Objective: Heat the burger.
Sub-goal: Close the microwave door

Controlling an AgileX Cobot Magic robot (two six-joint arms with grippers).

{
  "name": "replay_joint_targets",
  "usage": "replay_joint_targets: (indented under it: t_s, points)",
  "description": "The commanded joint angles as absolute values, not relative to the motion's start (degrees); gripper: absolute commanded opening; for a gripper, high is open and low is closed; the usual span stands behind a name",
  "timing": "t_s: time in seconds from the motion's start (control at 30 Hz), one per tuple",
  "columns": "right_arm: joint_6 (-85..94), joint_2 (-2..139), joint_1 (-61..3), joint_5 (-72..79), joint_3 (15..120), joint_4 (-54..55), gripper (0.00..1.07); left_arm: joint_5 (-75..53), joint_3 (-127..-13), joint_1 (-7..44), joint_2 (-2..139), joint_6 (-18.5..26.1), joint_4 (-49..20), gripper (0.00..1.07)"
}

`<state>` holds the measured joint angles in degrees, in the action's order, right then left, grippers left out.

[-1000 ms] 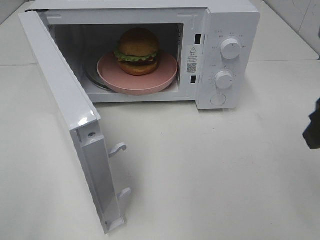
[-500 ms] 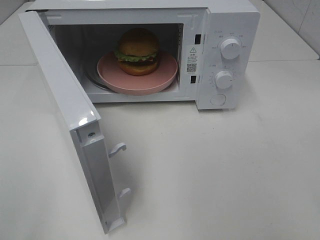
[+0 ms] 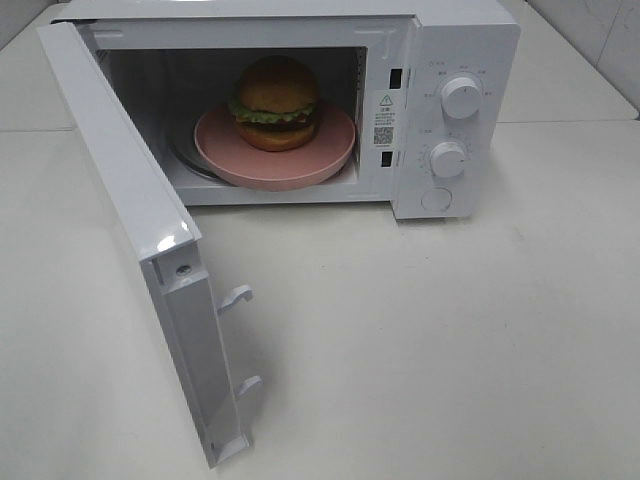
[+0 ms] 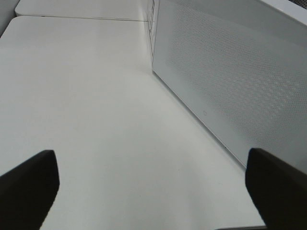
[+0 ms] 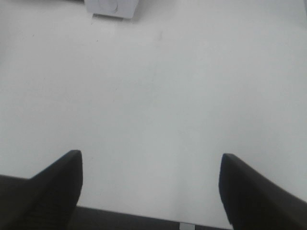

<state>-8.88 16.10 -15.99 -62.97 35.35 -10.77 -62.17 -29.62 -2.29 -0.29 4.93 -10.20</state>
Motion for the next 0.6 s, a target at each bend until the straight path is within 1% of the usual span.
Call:
replay_joint_targets:
  t_s: [0.03,0.13,0.17,0.2,0.23,0.27,0.33,0.6]
  points:
    - [-8.19,12.83,-13.87,-61.48,33.75,-10.37,0.75,-61.31,-29.56,-2.01,-1.26,4.58,-10.66,0.98]
    - [-8.37,9.85,-11.97,-60.73,32.09,-8.59,0.75,-61.31,-29.56,-2.01,-1.26,4.58,-10.66,0.98]
    - [-8.37,8.19,-10.26,-60.28,31.40,-6.36,0.75,-61.31,-29.56,-2.01,-1.26,4.58,-10.66,0.98]
    - [-8.37,8.19,-10.26,-60.28,31.40,-6.36,0.75,-61.31,-29.56,-2.01,-1.26,4.58,-10.66,0.98]
    - [-8.31,6.76,-8.77,-59.47,30.88,-4.24,0.75,-61.31,-29.56,-2.01,-1.26,4.58,-10.66,0.98]
    - [-8.31,6.76,-8.77,-59.47,30.88,-4.24,0.75,-61.31,-29.56,-2.01,-1.26,4.58,-10.66,0.98]
    - [-8.25,4.58,-6.82,-58.33,29.91,-3.15,0.75,-61.31,-29.56,-2.01,-1.26,4.58,-10.66,0.98]
    - [-7.96,0.63,-5.39,-55.06,28.13,-3.38,0.75,-61.31,-29.56,-2.01,-1.26,4.58,-10.66,0.98]
